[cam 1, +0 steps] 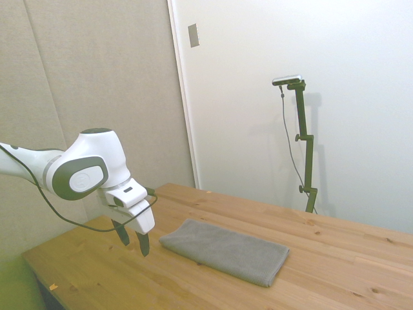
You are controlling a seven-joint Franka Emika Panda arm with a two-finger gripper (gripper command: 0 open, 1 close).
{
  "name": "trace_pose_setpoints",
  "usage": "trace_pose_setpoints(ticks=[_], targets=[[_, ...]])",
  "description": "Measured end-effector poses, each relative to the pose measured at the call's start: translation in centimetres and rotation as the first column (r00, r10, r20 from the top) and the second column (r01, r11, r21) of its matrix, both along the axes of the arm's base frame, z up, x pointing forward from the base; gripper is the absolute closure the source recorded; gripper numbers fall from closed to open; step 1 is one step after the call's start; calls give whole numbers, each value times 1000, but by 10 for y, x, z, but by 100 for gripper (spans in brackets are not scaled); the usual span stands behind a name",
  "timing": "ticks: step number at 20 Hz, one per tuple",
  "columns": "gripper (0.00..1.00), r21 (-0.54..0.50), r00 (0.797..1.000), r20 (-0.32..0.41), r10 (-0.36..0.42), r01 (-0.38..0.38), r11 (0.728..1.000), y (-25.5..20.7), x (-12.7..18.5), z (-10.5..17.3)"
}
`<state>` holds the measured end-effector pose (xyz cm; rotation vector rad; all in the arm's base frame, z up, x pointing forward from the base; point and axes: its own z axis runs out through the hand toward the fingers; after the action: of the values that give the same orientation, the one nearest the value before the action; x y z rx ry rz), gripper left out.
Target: Fold the towel
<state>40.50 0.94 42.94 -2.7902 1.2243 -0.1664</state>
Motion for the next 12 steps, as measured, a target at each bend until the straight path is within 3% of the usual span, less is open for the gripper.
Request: trace_pose_setpoints(ticks=[6,12], targets=[[0,15,999,14,-43,43,999,-18,16,6],[0,-13,997,38,-66,66,998,-16,78,12]])
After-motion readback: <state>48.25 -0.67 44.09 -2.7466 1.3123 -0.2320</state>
